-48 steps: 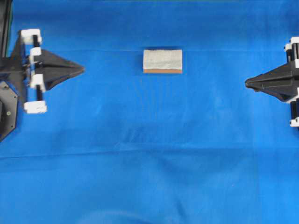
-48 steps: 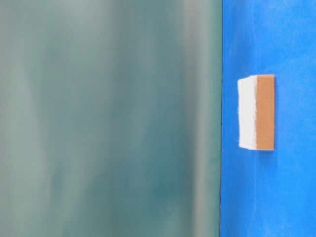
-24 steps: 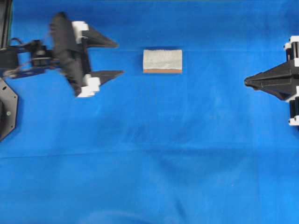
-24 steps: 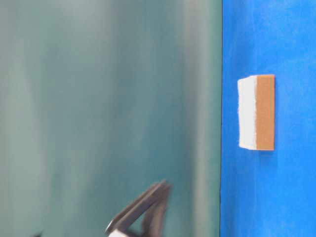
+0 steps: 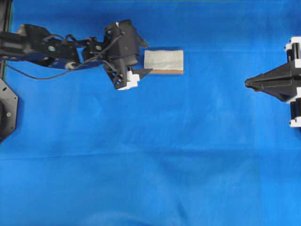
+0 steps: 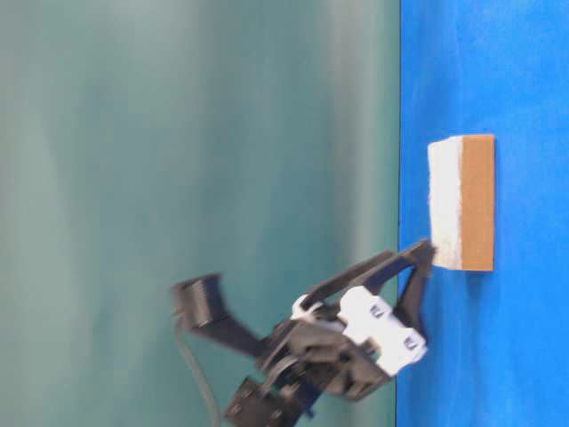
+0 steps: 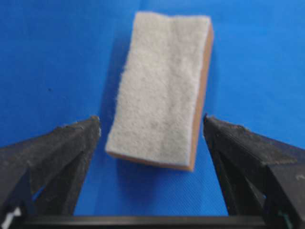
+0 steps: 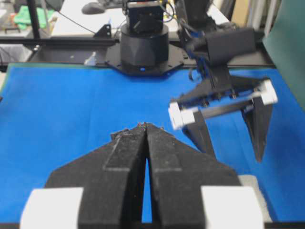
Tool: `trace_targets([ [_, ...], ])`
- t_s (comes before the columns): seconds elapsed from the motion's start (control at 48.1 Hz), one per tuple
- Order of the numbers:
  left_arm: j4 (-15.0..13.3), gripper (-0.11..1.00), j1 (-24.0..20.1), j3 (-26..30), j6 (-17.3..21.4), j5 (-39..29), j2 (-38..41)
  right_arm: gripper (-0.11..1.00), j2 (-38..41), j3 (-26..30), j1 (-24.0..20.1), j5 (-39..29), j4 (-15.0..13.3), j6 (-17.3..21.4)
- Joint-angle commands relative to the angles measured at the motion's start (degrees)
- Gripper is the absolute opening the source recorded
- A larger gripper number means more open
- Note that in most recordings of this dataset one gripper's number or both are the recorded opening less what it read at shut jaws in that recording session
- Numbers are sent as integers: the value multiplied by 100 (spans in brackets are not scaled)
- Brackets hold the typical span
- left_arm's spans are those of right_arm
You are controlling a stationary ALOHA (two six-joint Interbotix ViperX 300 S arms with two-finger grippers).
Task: Hand over the sponge with the left arm and wipe it with the right arm.
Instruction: 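Close the left gripper on the sponge's left end and lift it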
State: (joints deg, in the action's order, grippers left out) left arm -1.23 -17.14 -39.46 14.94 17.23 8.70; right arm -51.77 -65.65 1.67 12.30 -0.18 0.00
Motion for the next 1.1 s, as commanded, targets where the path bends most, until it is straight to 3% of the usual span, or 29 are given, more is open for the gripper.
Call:
trace_targets([
  [0.0,0,94,0,202,62,26,105,0,53,123,18,26,0,9],
  [0.27,0,94,-167,501,237,26,738,0,97,114,26,26,0,18],
  [0.603,-9,92,-176,563,255,-62,791,0,141,114,18,44,9,18],
  [0.666,-18,85,-176,563,220,-185,747,0,149,114,26,53,0,18],
  [0.853,-18,41,-141,510,114,-483,475,0,176,114,26,62,9,26],
  [0.936,-18,34,-114,510,-88,-659,281,0,176,123,26,62,0,26],
  [1.082,-18,33,-9,519,-527,-1028,-149,0,185,141,44,62,9,26],
])
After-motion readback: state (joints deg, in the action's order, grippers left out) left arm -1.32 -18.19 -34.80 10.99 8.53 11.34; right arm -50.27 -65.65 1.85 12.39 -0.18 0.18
